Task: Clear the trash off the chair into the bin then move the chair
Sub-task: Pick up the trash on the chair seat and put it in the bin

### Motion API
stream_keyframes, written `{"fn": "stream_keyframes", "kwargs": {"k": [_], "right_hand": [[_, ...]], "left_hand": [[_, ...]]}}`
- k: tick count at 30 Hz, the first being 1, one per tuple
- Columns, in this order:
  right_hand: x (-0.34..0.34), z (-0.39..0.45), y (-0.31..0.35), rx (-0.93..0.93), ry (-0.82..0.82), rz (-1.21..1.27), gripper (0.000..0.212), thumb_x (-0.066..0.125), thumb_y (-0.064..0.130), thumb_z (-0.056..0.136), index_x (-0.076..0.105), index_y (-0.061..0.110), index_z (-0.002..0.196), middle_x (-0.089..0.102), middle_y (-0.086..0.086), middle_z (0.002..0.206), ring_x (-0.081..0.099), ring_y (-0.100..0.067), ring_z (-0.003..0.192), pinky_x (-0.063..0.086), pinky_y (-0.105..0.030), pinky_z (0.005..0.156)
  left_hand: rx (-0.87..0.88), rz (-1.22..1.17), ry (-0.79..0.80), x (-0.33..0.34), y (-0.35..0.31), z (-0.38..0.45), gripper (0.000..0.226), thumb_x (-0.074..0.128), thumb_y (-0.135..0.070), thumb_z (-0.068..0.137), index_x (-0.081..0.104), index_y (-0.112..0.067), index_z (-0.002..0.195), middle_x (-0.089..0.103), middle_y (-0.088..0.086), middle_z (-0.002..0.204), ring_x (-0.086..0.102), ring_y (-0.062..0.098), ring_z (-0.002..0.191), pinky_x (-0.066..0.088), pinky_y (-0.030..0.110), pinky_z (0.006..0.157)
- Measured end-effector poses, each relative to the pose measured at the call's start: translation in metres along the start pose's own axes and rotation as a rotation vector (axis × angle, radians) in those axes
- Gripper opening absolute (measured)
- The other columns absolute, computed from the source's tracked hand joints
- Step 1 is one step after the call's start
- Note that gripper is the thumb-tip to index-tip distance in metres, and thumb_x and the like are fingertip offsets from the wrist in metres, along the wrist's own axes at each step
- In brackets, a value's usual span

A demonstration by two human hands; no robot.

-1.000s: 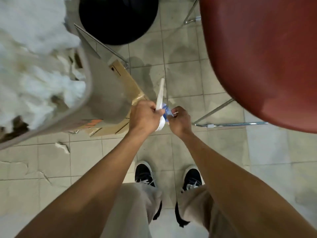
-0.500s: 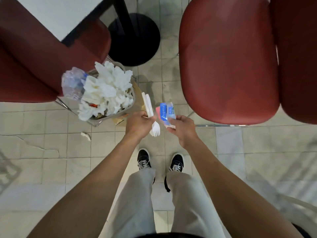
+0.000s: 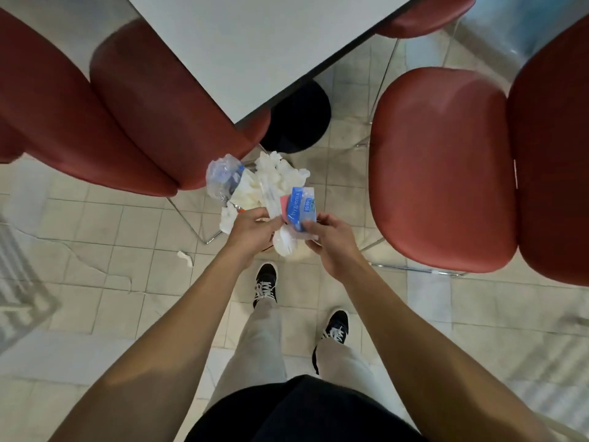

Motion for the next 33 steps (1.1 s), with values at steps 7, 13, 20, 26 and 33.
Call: {"fn": "stream_keyframes", "kwargs": {"k": [7, 13, 20, 26, 33], "right_hand": [[0.055, 0.036, 0.008, -0.032, -0.117, -0.148, 0.013, 0.066, 0.003, 0.086, 0.062, 0.015, 0.088, 0.068, -0.001, 0.087, 0.064, -0.014, 0.077, 0.054, -0.029, 0.067], [0.071, 0.076, 0.022, -0.229, -0.36, -0.378, 0.01, 0.067, 0.02, 0.085, 0.062, 0.017, 0.093, 0.068, -0.004, 0.076, 0.059, -0.014, 0.062, 0.046, -0.03, 0.057], [0.083, 0.11, 0.015, -0.295, -0.506, -0.736, 0.008, 0.057, 0.023, 0.091, 0.058, 0.024, 0.099, 0.066, -0.004, 0.081, 0.062, -0.023, 0.071, 0.049, -0.033, 0.058], [0.088, 0.125, 0.006, -0.283, -0.548, -0.86, 0.008, 0.06, 0.016, 0.089, 0.066, 0.016, 0.095, 0.068, -0.008, 0.083, 0.056, -0.021, 0.067, 0.041, -0.027, 0.056], [0.084, 0.127, -0.009, -0.053, -0.478, -1.002, 0.011, 0.055, 0.02, 0.09, 0.065, 0.018, 0.086, 0.066, -0.001, 0.082, 0.059, -0.02, 0.074, 0.04, -0.025, 0.058]], "left_hand": [[0.029, 0.056, -0.033, -0.063, -0.008, 0.051, 0.006, 0.072, -0.017, 0.084, 0.072, -0.013, 0.089, 0.072, 0.01, 0.081, 0.064, 0.02, 0.068, 0.048, 0.028, 0.063], [0.045, 0.265, -0.089, -0.092, -0.014, 0.101, 0.009, 0.074, -0.024, 0.081, 0.069, -0.016, 0.079, 0.068, 0.005, 0.077, 0.061, 0.022, 0.071, 0.05, 0.033, 0.07], [0.121, 0.44, -0.045, -0.074, -0.017, 0.133, 0.017, 0.072, -0.015, 0.084, 0.068, -0.006, 0.098, 0.07, 0.006, 0.091, 0.065, 0.021, 0.079, 0.05, 0.028, 0.072], [0.203, 0.432, -0.081, -0.058, -0.01, 0.143, 0.056, 0.069, -0.002, 0.083, 0.042, -0.016, 0.13, 0.063, 0.005, 0.114, 0.064, 0.02, 0.102, 0.056, 0.036, 0.084], [0.133, 0.513, -0.116, -0.061, 0.009, 0.142, 0.046, 0.069, -0.003, 0.082, 0.04, -0.016, 0.115, 0.066, 0.009, 0.106, 0.066, 0.026, 0.092, 0.057, 0.042, 0.077]]}}
Point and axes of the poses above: each hand's wrist, its own z-axis towards the middle knuckle, its own x-axis out of the palm, y = z × x, the point moved 8 cm from there along z, towards the middle knuckle
